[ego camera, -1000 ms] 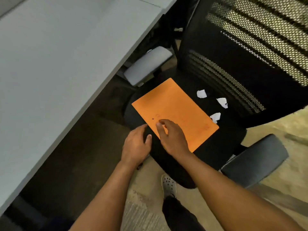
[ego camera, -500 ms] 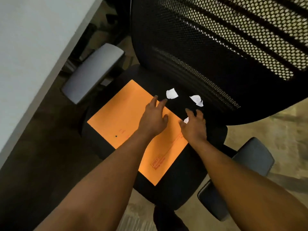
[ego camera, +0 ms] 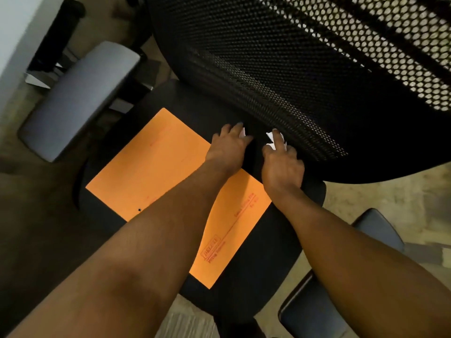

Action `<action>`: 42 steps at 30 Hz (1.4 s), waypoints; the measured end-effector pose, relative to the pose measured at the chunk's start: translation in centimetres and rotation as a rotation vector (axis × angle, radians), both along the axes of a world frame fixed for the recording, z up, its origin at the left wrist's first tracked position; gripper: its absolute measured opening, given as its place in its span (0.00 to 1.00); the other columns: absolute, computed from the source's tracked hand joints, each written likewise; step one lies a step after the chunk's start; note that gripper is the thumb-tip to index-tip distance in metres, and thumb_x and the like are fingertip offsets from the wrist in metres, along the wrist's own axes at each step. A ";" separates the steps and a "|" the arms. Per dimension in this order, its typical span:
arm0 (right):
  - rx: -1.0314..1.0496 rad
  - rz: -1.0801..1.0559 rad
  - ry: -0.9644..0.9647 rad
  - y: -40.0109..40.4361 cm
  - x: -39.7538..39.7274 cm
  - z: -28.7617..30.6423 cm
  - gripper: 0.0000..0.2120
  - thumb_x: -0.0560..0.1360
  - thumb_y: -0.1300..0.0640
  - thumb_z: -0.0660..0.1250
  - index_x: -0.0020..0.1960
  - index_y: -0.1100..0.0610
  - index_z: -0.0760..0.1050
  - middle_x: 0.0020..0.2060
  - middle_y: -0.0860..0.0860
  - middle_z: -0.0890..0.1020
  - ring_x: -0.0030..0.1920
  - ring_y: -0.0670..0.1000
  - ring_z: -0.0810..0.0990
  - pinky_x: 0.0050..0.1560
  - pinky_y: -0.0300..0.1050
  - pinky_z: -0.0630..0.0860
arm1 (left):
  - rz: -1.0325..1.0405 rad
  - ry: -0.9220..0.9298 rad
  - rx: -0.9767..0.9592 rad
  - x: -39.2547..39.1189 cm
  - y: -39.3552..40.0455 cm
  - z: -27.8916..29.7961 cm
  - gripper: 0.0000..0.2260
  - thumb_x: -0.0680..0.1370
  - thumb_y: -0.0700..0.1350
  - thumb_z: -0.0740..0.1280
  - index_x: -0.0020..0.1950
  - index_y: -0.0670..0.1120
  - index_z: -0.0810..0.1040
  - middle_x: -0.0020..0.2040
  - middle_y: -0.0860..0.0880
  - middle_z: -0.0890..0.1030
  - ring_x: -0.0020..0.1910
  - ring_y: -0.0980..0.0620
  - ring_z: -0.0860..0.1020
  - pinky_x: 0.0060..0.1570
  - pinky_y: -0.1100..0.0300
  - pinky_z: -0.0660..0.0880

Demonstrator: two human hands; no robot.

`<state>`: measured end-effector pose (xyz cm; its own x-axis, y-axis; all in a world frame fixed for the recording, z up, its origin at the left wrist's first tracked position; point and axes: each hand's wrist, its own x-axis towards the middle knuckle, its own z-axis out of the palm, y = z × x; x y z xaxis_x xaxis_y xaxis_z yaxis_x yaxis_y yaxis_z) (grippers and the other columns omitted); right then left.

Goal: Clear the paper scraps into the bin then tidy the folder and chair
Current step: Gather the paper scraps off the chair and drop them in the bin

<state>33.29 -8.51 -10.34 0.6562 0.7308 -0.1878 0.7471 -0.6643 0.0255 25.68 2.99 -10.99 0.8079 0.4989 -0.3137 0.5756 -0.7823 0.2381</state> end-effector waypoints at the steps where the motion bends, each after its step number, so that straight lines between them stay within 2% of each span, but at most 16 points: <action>1: -0.007 0.006 0.000 0.3 0.3 -0.4 0.18 0.74 0.58 0.67 0.63 0.54 0.71 0.76 0.52 0.57 0.61 0.58 0.70 0.50 0.54 0.76 | 0.012 -0.030 -0.017 0.1 0.0 0.0 0.24 0.77 0.41 0.66 0.73 0.51 0.67 0.77 0.42 0.59 0.74 0.38 0.57 0.67 0.43 0.65; 4: 0.049 0.018 0.025 1.1 0.7 -1.1 0.19 0.74 0.60 0.67 0.65 0.57 0.71 0.68 0.57 0.66 0.60 0.56 0.72 0.53 0.49 0.74 | 0.040 -0.130 -0.036 0.0 0.2 -0.1 0.17 0.79 0.40 0.63 0.68 0.47 0.73 0.71 0.44 0.67 0.67 0.42 0.65 0.60 0.50 0.71; 6: 0.086 -0.005 0.025 1.3 1.0 -1.3 0.20 0.74 0.62 0.68 0.65 0.57 0.70 0.62 0.57 0.71 0.56 0.54 0.74 0.50 0.45 0.73 | 0.057 -0.173 -0.042 -0.2 0.2 -0.2 0.15 0.78 0.40 0.64 0.65 0.46 0.75 0.67 0.45 0.70 0.64 0.43 0.68 0.56 0.52 0.73; 10: 0.132 -0.016 0.063 1.4 1.3 -1.2 0.20 0.72 0.64 0.70 0.62 0.56 0.71 0.58 0.57 0.73 0.55 0.54 0.74 0.51 0.46 0.75 | 0.101 -0.248 -0.075 -1.0 -0.1 0.0 0.14 0.76 0.38 0.67 0.61 0.45 0.77 0.62 0.45 0.73 0.64 0.42 0.70 0.59 0.51 0.73; 13: 0.276 -0.070 0.141 2.0 0.2 -0.7 0.16 0.73 0.65 0.68 0.60 0.55 0.73 0.55 0.56 0.75 0.53 0.53 0.75 0.44 0.43 0.72 | 0.221 -0.343 -0.106 -1.9 -0.5 0.2 0.12 0.75 0.37 0.68 0.58 0.45 0.80 0.59 0.45 0.76 0.58 0.46 0.74 0.55 0.56 0.73; 16: 0.477 -0.330 0.330 3.8 -1.6 0.3 0.12 0.77 0.62 0.64 0.61 0.55 0.74 0.56 0.55 0.77 0.49 0.47 0.74 0.38 0.36 0.67 | 0.477 -0.428 -0.243 -3.3 -1.0 1.2 0.13 0.75 0.34 0.66 0.56 0.45 0.83 0.56 0.46 0.80 0.55 0.50 0.76 0.54 0.60 0.73; 18: 0.509 -0.442 0.469 5.1 -3.0 1.1 0.11 0.79 0.60 0.62 0.60 0.55 0.74 0.54 0.52 0.78 0.49 0.46 0.74 0.37 0.33 0.66 | 0.773 -0.492 -0.468 -4.9 -1.3 2.3 0.12 0.76 0.34 0.64 0.50 0.45 0.85 0.50 0.50 0.82 0.51 0.54 0.77 0.52 0.61 0.72; 21: 0.486 -0.411 0.561 6.7 -6.1 2.7 0.11 0.79 0.58 0.63 0.61 0.54 0.73 0.56 0.50 0.77 0.54 0.48 0.75 0.41 0.35 0.67 | 1.165 -0.570 -0.792 -8.7 -1.3 3.7 0.13 0.76 0.38 0.64 0.40 0.51 0.85 0.43 0.57 0.82 0.45 0.57 0.78 0.46 0.61 0.73; 23: 0.448 -0.313 0.602 7.4 -8.7 3.6 0.12 0.78 0.57 0.65 0.62 0.53 0.73 0.60 0.51 0.75 0.59 0.51 0.74 0.46 0.40 0.69 | 1.306 -0.615 -0.895 -12.0 -1.1 4.4 0.09 0.73 0.41 0.66 0.38 0.49 0.85 0.42 0.55 0.84 0.45 0.57 0.79 0.42 0.62 0.73; 25: 0.438 -0.242 0.674 7.9 -11.4 4.3 0.11 0.78 0.58 0.65 0.60 0.53 0.75 0.61 0.52 0.74 0.60 0.52 0.73 0.49 0.42 0.70 | 1.382 -0.633 -0.864 -15.4 -1.1 5.0 0.04 0.70 0.45 0.70 0.38 0.49 0.85 0.40 0.54 0.84 0.41 0.58 0.79 0.35 0.65 0.74; 27: 0.444 -0.176 0.736 8.0 -14.3 4.7 0.09 0.78 0.59 0.65 0.57 0.54 0.76 0.59 0.52 0.75 0.58 0.52 0.74 0.51 0.42 0.71 | 1.421 -0.635 -0.724 -19.3 -1.3 5.3 0.02 0.70 0.46 0.71 0.39 0.50 0.84 0.39 0.55 0.83 0.38 0.60 0.79 0.31 0.67 0.74; 30: 0.441 -0.075 0.783 7.9 -18.8 5.4 0.06 0.78 0.59 0.65 0.53 0.54 0.78 0.54 0.51 0.80 0.52 0.50 0.75 0.51 0.42 0.72 | 1.477 -0.631 -0.579 -25.3 -2.1 5.7 0.01 0.71 0.45 0.73 0.41 0.51 0.83 0.38 0.53 0.83 0.35 0.57 0.79 0.31 0.64 0.72; 34: 0.366 0.117 0.876 7.0 -26.6 6.3 0.07 0.77 0.59 0.65 0.48 0.48 0.77 0.45 0.46 0.79 0.46 0.47 0.75 0.42 0.35 0.70 | 1.627 -0.697 -0.468 -33.9 -5.0 6.1 0.02 0.70 0.44 0.73 0.39 0.51 0.83 0.35 0.55 0.83 0.31 0.63 0.77 0.29 0.68 0.72; 37: 0.257 0.252 0.959 5.0 -33.9 6.3 0.08 0.77 0.59 0.64 0.49 0.49 0.80 0.46 0.48 0.82 0.48 0.50 0.79 0.48 0.40 0.72 | 1.766 -0.737 -0.416 -40.4 -8.8 6.0 0.04 0.70 0.42 0.73 0.36 0.51 0.82 0.32 0.56 0.81 0.27 0.66 0.75 0.28 0.71 0.69; 40: 0.136 0.473 0.927 2.2 -42.2 5.5 0.10 0.79 0.58 0.60 0.50 0.53 0.81 0.47 0.51 0.84 0.49 0.52 0.80 0.44 0.38 0.68 | 1.938 -0.768 -0.417 -47.6 -14.0 4.9 0.06 0.72 0.40 0.72 0.36 0.50 0.81 0.31 0.56 0.80 0.27 0.63 0.74 0.27 0.72 0.69; 42: 0.086 0.601 0.911 -0.4 -47.9 4.8 0.12 0.80 0.55 0.58 0.49 0.55 0.80 0.44 0.52 0.84 0.46 0.53 0.81 0.42 0.41 0.69 | 2.032 -0.744 -0.415 -52.6 -18.0 3.9 0.06 0.74 0.39 0.69 0.39 0.49 0.82 0.34 0.55 0.81 0.31 0.62 0.75 0.31 0.69 0.71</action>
